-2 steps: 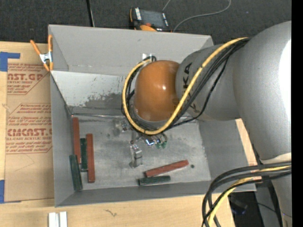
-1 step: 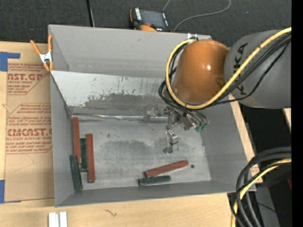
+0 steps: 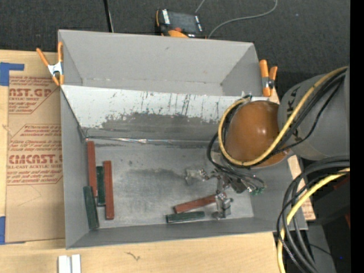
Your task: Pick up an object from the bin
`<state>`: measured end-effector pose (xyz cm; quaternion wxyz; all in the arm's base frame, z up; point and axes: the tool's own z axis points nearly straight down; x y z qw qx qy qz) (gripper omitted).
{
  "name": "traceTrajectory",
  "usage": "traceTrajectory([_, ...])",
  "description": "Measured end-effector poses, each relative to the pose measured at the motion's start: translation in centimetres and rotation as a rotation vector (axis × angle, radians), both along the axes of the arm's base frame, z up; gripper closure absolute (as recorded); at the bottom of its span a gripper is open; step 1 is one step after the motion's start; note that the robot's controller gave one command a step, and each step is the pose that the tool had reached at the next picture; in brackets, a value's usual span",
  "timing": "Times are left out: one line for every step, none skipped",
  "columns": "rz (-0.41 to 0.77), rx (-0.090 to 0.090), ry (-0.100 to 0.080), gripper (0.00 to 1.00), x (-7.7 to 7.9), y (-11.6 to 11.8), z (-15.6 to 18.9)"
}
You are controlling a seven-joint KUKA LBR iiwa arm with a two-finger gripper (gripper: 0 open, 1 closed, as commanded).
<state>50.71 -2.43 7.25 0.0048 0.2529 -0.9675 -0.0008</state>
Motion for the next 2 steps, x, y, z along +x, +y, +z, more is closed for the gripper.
traceTrajectory([0.001, 0.002, -0.013, 1.0, 0.4, 0.3, 0.5])
traceTrajectory([0.432, 0.002, -0.018, 1.0, -1.2, -0.5, 23.5])
